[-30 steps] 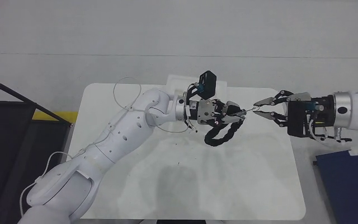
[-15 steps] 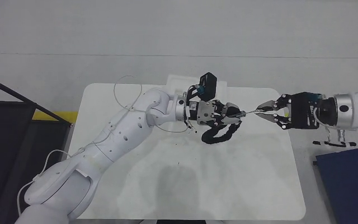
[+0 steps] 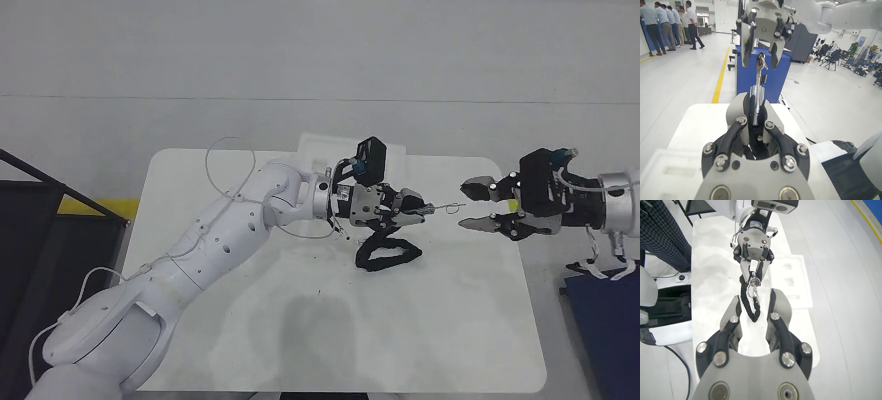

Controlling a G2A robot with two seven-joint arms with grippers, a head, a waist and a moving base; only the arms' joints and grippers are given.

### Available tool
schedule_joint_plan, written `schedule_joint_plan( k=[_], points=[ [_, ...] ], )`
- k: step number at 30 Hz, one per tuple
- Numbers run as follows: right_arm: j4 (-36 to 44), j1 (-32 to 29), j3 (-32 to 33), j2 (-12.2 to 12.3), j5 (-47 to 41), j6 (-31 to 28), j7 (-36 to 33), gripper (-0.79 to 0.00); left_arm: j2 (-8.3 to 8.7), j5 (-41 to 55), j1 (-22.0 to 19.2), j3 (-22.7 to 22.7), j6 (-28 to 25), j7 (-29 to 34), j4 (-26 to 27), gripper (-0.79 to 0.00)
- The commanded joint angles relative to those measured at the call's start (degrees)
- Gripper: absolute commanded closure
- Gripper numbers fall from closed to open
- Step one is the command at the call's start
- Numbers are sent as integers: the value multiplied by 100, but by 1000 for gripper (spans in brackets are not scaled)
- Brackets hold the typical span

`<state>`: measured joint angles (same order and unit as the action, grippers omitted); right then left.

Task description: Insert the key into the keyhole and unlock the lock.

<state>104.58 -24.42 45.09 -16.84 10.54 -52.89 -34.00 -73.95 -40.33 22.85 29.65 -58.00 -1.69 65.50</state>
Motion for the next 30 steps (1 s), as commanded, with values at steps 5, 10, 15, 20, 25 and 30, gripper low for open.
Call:
schedule_joint_plan(
  k=[5,10,15,20,25,30],
  points=[
    [-109,-185,176,118,-517,374,-175,-785,191,-167,18,-60,0,340,3,0],
    [-161,-339,378,222,-875,753,-161,-785,426,-309,131,-122,0,629,93,0],
    [-72,-484,582,323,-684,606,-205,-785,695,-405,315,-165,0,918,175,0],
    [86,-683,719,404,-632,536,-145,-785,915,-757,577,-131,0,1255,212,0],
    [194,-866,874,491,-647,558,-94,-785,1039,-937,819,17,107,1553,220,0],
    [315,-1052,1022,581,-702,594,-63,-785,1092,-1030,972,114,277,1848,301,-169]
  ],
)
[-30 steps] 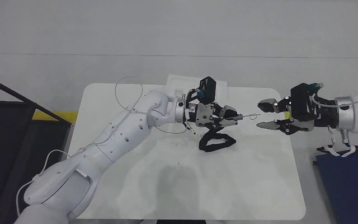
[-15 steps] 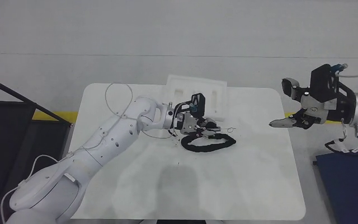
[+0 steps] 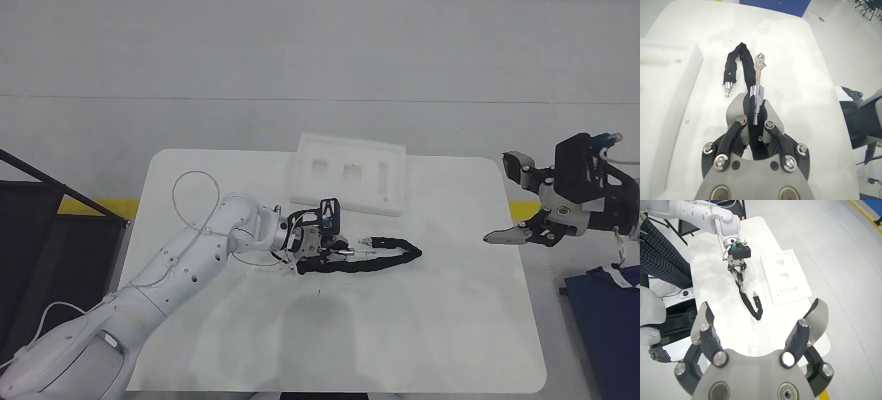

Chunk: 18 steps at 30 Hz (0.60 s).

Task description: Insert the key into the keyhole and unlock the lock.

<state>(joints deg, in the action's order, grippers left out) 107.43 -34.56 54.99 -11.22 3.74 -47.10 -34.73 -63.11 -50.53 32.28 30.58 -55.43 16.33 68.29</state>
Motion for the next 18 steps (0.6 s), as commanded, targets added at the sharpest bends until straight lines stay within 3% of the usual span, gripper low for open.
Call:
schedule_joint_plan(
  k=[1,2,10,18],
  points=[
    [51,-76,59,36,-51,31,20,-785,14,4,60,44,41,64,21,-502],
    [75,-109,88,52,-61,43,20,-785,18,2,77,58,39,101,29,-785],
    [241,-371,266,138,-173,127,151,-785,37,-194,93,338,302,-46,78,-785],
    [350,-571,338,82,-168,308,625,-785,109,-579,-45,937,469,-827,462,-785]
  ],
)
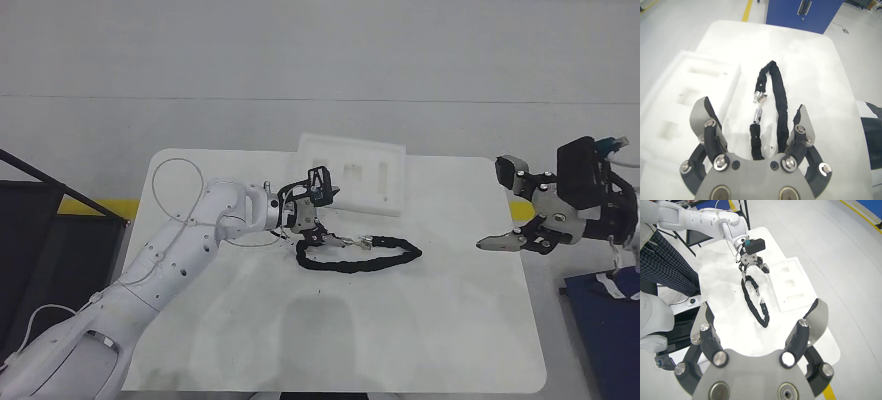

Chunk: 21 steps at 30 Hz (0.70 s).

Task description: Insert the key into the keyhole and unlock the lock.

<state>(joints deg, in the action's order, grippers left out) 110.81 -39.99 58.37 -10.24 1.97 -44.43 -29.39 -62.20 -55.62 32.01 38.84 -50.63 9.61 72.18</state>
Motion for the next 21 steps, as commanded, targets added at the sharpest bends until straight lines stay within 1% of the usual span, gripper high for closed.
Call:
schedule_joint_plan(
  k=[1,4,7,9,11,16,21],
  points=[
    [23,-54,-3,-33,19,81,179,-785,35,-150,-43,201,-25,-250,150,-785],
    [21,-130,-8,-99,30,325,561,-785,99,-388,-123,505,-146,-546,312,-785],
    [17,-182,-22,-182,189,559,924,-785,174,-668,-261,823,-346,-718,329,-785],
    [69,-145,-10,-245,406,558,1043,-785,220,-856,-433,1021,-599,-789,295,-785],
    [88,-90,-14,-323,508,556,1177,-785,249,-948,-590,1199,-737,-913,205,-785],
    [-36,105,-90,-549,845,466,1408,-785,313,-1182,-1041,1280,-737,-1200,-29,-785],
    [-299,302,-202,-788,1136,174,1764,-785,365,-1113,-1345,1131,-737,-1627,-267,-785]
  ],
)
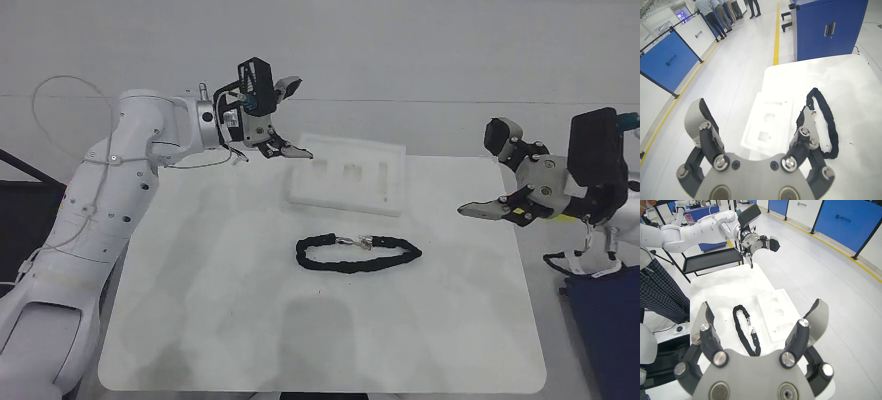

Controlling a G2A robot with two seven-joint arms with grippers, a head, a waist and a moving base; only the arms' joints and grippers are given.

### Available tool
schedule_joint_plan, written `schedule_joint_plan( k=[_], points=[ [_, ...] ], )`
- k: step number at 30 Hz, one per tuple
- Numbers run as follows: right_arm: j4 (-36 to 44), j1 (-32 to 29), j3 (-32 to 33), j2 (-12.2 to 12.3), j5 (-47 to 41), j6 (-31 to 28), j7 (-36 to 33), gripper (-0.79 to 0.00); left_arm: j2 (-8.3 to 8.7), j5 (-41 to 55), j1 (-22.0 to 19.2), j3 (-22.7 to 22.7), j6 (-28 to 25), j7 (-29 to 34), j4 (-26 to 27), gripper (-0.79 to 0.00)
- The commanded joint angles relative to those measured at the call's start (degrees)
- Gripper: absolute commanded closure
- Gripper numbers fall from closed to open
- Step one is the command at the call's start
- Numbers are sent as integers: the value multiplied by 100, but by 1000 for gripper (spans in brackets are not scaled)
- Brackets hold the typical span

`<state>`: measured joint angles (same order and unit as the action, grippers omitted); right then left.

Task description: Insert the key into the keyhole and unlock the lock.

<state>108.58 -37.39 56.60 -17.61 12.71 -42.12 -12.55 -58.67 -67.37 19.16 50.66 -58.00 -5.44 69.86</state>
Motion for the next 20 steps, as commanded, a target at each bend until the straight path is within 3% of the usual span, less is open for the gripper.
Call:
schedule_joint_plan(
  k=[1,7,20],
  points=[
    [-144,74,-54,-95,160,-115,104,-785,24,110,-109,-83,0,-219,-63,-785],
    [-530,174,-187,-317,649,-398,418,-785,72,250,-191,-212,0,-771,-219,-785],
    [-530,174,-187,-317,648,-398,418,-784,81,199,-211,-265,0,-820,-262,-785]
  ],
)
